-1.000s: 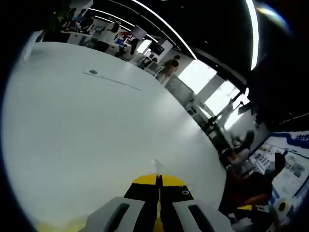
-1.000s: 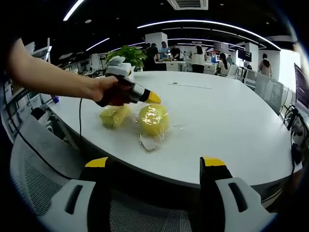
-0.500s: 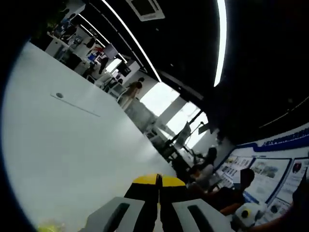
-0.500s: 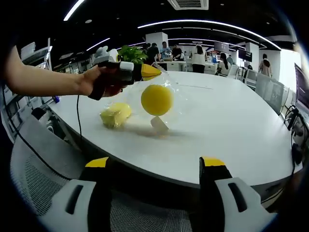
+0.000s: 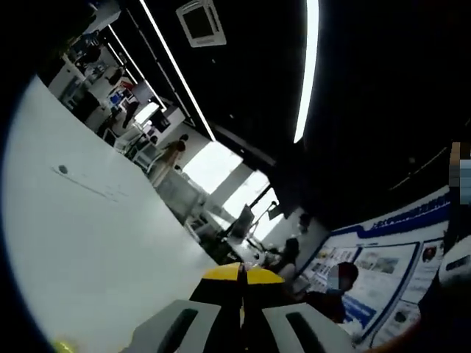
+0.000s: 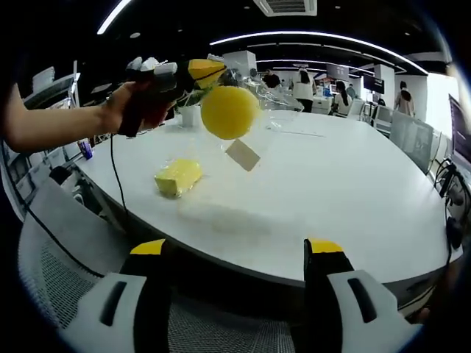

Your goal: Compare the silicone blocks by pressing each to a similar depth, holding the contact briefly, and releasing to observe deformation and rebound differences across the visible hardness samples.

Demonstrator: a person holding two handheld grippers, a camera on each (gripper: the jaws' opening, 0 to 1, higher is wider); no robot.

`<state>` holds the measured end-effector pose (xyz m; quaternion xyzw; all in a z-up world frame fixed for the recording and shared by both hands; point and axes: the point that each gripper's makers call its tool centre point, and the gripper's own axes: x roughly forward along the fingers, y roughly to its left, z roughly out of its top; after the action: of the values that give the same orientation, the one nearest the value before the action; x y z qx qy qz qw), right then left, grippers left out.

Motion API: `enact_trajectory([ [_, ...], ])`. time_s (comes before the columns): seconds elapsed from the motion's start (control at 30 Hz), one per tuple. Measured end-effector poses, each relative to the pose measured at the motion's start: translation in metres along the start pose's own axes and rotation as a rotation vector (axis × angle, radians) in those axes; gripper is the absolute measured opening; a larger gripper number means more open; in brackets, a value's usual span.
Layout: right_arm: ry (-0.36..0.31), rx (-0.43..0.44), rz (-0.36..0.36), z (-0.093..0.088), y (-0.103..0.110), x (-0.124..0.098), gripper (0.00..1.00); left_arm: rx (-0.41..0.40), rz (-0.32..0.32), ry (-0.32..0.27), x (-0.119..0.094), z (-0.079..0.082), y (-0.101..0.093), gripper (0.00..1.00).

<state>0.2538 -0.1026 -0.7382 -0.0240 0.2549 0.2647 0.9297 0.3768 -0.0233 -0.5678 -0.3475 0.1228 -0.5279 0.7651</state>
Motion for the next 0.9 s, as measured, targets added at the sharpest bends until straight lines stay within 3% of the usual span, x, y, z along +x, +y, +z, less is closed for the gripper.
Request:
enact_trajectory([
  [0.27, -0.036, 0.005, 0.028, 0.009, 0.005, -0.005, 0.69, -0.010, -0.075, -0.041, -0.016, 0.007, -0.035, 0.00],
  [0.47, -0.097, 0.010, 0.102, 0.027, 0.014, -0.014, 0.67, -0.015, -0.128, -0.022, -0.029, 0.002, -0.053, 0.00],
  [0.6, -0.172, -0.046, 0.177, 0.059, 0.025, -0.020, 0.66, -0.002, -0.146, -0.020, -0.037, 0.003, -0.065, 0.00],
  [0.77, -0.276, -0.015, 0.297, 0.103, 0.041, -0.027, 0.64, 0.014, -0.190, -0.022, -0.045, 0.007, -0.086, 0.00],
  [0.9, -0.344, -0.032, 0.333, 0.135, 0.045, -0.027, 0.60, 0.020, -0.251, -0.024, -0.050, 0.011, -0.108, 0.00],
])
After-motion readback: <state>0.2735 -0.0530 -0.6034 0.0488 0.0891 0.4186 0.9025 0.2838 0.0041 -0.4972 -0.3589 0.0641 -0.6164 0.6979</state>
